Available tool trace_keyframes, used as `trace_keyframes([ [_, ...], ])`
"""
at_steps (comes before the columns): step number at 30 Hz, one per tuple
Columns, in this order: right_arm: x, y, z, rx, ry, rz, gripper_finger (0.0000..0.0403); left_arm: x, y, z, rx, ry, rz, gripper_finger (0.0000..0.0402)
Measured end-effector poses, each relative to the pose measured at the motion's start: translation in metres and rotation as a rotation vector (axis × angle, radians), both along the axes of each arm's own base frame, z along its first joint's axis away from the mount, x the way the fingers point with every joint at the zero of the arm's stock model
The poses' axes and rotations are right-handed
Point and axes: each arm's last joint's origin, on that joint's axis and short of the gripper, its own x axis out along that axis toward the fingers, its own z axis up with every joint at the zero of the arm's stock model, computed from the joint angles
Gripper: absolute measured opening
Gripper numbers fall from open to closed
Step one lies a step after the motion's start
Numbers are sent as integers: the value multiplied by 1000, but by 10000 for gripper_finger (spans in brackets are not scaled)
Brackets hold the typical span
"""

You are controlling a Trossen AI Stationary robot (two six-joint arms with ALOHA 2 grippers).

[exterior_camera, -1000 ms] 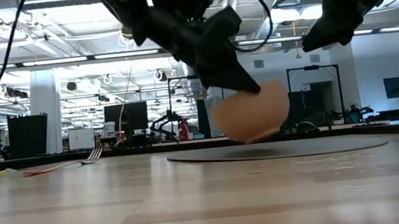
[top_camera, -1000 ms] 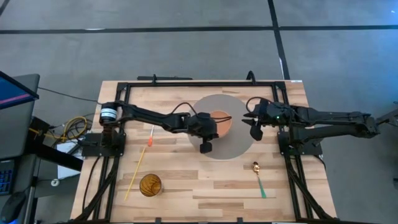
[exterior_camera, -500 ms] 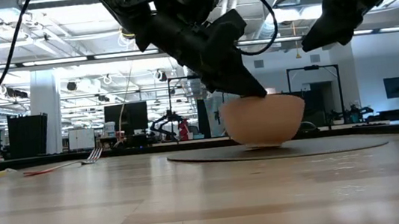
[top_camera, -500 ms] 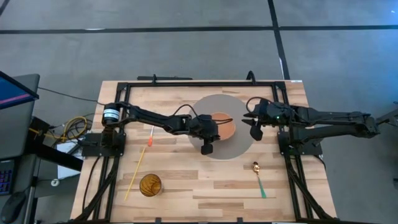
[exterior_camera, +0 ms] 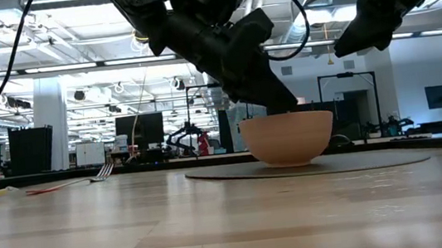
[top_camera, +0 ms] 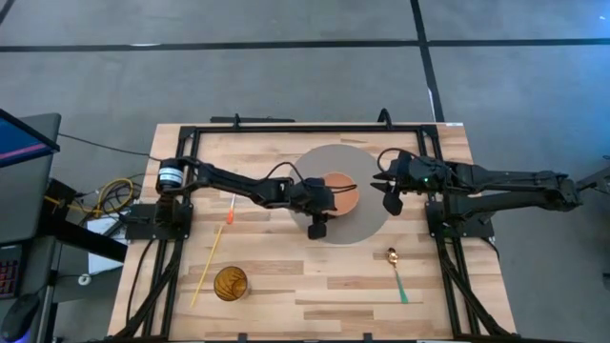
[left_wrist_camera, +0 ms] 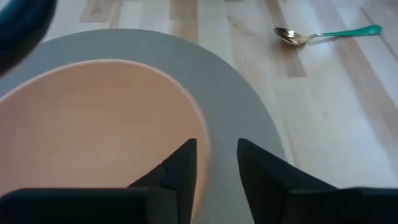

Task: Pick & Place Utensil
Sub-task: Put the orange fork into the orange bowl

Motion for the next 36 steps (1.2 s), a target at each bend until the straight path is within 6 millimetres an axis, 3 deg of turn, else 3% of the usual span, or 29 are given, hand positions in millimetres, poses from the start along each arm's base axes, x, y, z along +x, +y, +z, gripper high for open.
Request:
trace_keyframes([
  [4,0,0,0,0,0,0,116,-4,-9,12,0,-20,-21,120],
  [9,0,0,0,0,0,0,116,-24,-16,55,-9,-45,-36,118],
  [15,2,0,2,-2,-21,1,116,-71,-10,108,-55,31,128,117],
  [22,5,0,3,-5,-46,1,116,-131,0,142,-47,113,396,117],
  [25,7,-1,3,-6,-50,1,116,-156,3,140,-92,106,487,117],
  [29,8,-1,3,-5,-48,1,116,-189,6,122,-168,111,590,117],
  [36,9,-1,1,-3,-32,2,116,-240,12,63,-238,126,846,117],
])
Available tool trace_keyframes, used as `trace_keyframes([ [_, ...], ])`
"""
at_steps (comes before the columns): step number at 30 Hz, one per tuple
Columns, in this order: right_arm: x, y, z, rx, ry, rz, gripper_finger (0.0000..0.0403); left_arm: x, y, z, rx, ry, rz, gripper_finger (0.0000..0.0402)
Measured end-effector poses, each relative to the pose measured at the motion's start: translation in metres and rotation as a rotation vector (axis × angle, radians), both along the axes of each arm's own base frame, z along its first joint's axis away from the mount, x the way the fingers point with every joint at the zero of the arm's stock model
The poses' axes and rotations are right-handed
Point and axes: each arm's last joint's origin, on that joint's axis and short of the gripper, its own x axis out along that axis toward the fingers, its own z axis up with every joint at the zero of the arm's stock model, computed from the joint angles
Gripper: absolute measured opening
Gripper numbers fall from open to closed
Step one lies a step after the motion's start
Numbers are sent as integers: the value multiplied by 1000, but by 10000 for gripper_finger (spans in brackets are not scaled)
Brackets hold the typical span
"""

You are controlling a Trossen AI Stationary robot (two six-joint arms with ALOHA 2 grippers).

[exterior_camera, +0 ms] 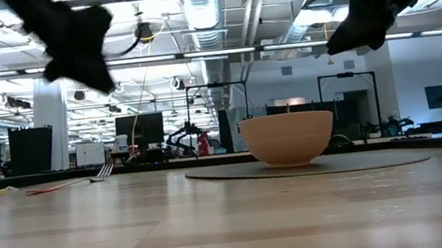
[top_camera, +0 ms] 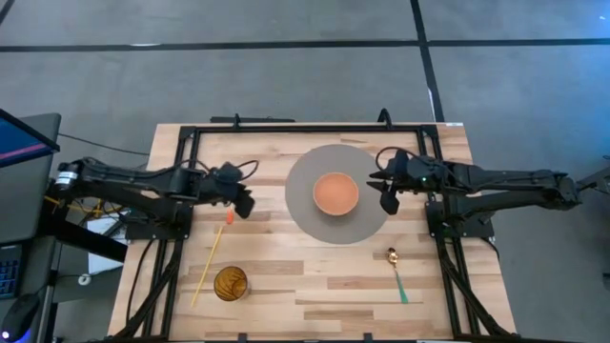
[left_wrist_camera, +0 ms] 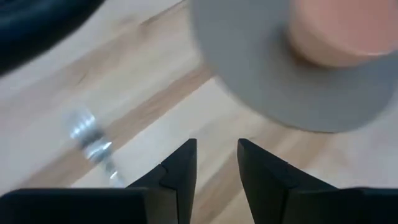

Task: Pick & Place Utensil
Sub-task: Put the orange fork into the orange bowl

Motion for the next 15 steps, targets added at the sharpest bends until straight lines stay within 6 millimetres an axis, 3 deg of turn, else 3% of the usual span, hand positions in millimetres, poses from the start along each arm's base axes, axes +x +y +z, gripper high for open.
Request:
trace_keyframes([
  [7,1,0,0,0,0,0,116,-33,4,-47,-22,21,168,117],
  [15,1,0,0,0,2,0,116,-48,4,-94,-109,31,283,117],
])
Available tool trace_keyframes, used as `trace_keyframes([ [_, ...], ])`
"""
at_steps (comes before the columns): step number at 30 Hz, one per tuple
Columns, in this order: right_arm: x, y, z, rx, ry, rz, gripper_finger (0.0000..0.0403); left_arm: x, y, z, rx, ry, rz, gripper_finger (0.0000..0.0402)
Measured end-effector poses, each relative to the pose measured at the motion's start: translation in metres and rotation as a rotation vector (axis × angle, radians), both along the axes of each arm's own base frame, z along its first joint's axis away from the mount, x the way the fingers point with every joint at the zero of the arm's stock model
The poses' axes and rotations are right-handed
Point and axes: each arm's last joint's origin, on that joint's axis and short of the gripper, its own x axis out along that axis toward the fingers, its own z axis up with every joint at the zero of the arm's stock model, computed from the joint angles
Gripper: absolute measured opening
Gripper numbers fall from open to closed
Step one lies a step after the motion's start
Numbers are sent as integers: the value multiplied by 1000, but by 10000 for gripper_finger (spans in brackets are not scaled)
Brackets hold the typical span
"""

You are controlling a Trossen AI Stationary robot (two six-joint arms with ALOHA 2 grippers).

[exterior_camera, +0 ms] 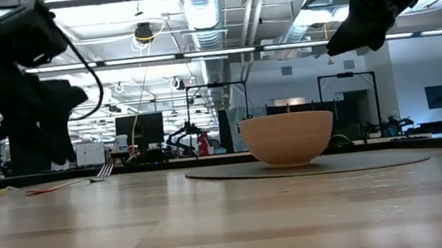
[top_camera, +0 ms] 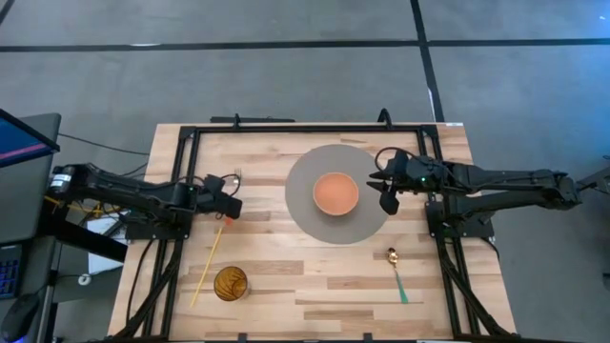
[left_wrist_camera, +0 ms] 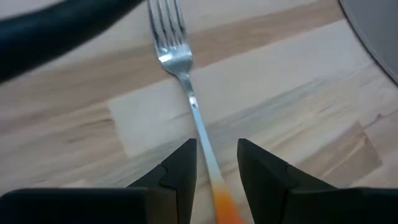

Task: Pick & Place Utensil
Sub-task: Put the orange fork into the orange bowl

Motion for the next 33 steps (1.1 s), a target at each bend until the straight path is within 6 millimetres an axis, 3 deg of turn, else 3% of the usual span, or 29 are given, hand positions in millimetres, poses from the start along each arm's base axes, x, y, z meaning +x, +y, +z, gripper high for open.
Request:
trace_keyframes([
  [23,0,0,0,-1,1,0,116,5,0,-36,33,48,-13,115],
  [26,0,0,0,-1,1,1,116,5,0,-38,44,60,-10,99],
  [33,0,0,0,-1,1,0,116,5,1,-38,61,65,-1,13],
])
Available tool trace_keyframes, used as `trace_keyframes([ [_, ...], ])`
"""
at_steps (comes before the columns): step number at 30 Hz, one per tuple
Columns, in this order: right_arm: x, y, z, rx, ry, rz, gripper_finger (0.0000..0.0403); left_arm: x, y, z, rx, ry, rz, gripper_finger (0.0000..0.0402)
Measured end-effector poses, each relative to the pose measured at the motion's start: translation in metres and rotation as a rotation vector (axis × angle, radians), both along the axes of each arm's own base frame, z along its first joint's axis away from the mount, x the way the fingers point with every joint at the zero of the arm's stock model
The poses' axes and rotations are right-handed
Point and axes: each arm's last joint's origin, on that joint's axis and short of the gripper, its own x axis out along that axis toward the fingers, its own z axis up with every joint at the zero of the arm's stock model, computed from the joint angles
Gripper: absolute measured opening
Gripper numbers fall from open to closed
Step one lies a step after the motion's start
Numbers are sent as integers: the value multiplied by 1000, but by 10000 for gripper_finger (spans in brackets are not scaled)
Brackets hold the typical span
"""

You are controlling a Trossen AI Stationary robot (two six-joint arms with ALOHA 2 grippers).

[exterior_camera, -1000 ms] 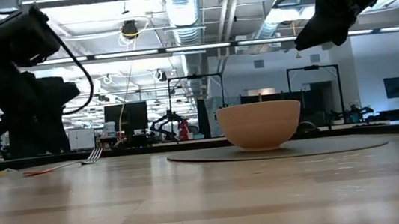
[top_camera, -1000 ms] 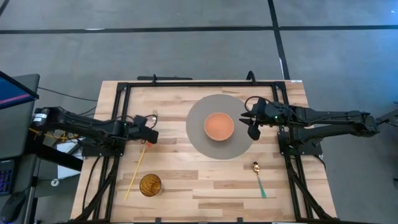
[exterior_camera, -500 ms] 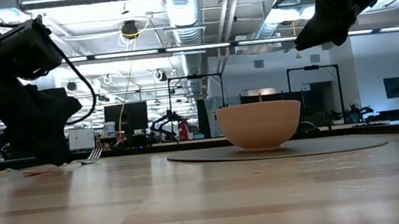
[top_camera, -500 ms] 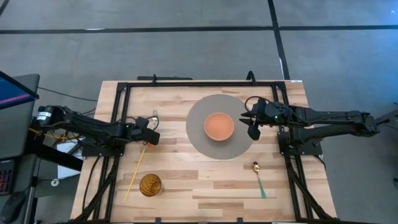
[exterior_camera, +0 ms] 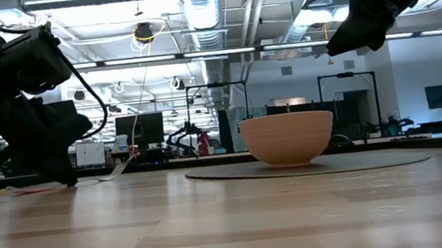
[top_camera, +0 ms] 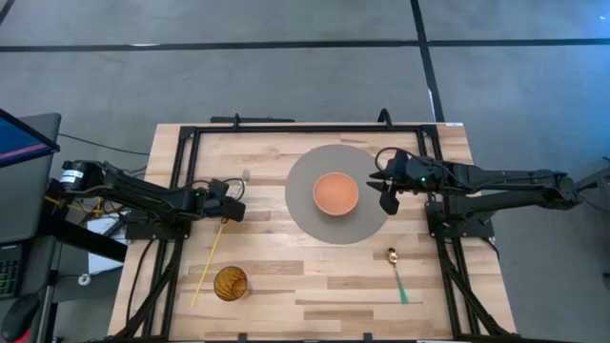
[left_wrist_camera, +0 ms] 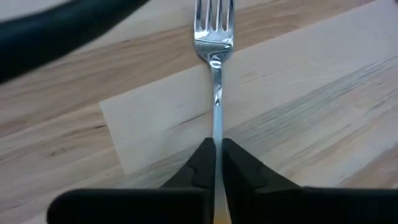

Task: Pick & Place Utensil
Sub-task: Put the orange fork into the orange bowl

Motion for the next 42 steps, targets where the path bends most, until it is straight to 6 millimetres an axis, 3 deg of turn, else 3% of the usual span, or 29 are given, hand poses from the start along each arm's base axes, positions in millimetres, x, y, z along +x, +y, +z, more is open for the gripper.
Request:
trace_keyframes([
  [5,0,0,0,0,0,0,116,4,0,7,13,1,-50,15],
  [11,0,0,0,0,0,0,116,26,2,40,93,-55,-159,10],
  [24,0,0,0,0,0,0,116,67,14,145,305,-218,-345,4],
  [28,0,0,0,0,-1,0,116,79,14,168,320,-259,-382,4],
  [32,0,0,0,-1,-5,-1,116,101,12,177,263,-280,-453,4],
  [42,1,0,1,-4,-16,-4,116,184,4,177,14,-308,-704,4],
])
